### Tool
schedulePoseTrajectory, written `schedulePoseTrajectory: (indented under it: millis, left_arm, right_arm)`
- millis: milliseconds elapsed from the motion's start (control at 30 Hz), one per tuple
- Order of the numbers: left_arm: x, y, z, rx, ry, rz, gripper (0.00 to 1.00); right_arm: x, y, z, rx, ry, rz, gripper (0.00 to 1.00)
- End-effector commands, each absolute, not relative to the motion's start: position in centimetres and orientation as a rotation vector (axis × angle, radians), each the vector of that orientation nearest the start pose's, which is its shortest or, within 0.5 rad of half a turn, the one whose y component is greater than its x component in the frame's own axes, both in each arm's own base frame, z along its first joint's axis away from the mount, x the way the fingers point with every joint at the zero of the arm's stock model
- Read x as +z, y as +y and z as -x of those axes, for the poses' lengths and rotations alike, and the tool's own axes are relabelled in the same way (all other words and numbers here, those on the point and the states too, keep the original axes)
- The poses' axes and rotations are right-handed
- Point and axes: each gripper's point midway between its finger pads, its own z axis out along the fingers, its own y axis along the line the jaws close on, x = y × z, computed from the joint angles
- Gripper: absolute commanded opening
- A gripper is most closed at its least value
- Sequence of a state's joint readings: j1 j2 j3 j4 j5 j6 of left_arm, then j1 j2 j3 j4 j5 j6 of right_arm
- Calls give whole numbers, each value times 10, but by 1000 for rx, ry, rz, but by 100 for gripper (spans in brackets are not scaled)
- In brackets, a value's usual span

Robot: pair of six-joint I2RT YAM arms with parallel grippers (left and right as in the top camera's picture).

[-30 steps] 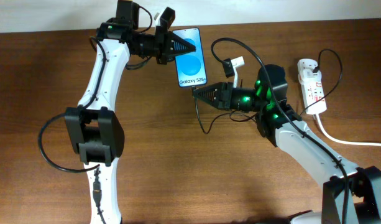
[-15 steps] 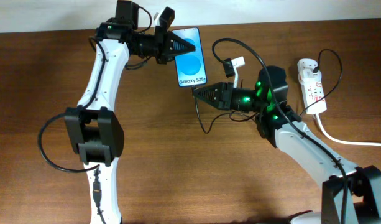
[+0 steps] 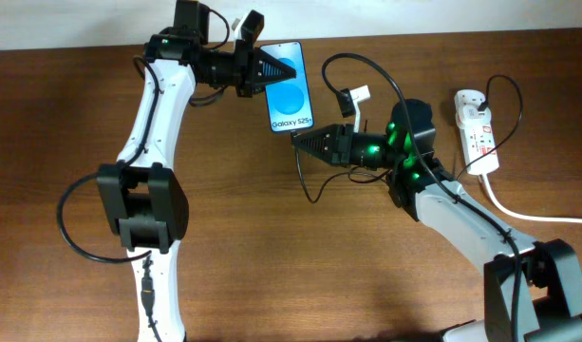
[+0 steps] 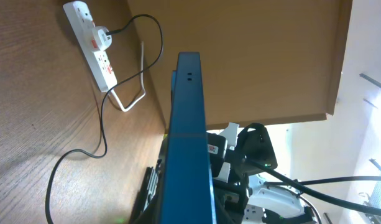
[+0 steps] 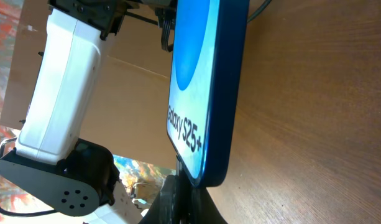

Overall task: Plug charger to phone and switch on socket
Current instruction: 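Press the plug further into the phone port with the right gripper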

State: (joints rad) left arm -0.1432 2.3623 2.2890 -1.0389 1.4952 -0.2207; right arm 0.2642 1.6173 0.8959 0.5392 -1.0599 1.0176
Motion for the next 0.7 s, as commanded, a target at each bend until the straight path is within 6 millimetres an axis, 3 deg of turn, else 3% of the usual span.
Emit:
schedulePoseTrajectory:
  millis: [0,67,200,233,400,467,667]
  left_arm:
    - [281,-252,-450,-2194,2144,-439,0]
    - [281,-249,-451,-2191,2142,-433,0]
    - [281,-240,-456,-2180,2138,-410,0]
    - [281,-237,-459,-2171,2135,-404,0]
    - [279,-227,-467,-2127,2125,-400,0]
    - [280,-225,-468,-2125,2123,-393,0]
    - [280,-226,-467,-2127,2125,-395,0]
  right_arm:
    - [251,235,-398,1641,1948,49,4]
    - [249,238,-391,1676,1968,80,8]
    - [244,241,-381,1721,2010,103,28]
    - [245,242,-379,1730,2010,126,40]
    - [246,244,-372,1761,2015,169,49]
    - [245,245,-367,1762,2009,221,62]
    - [234,245,-363,1761,2064,207,63]
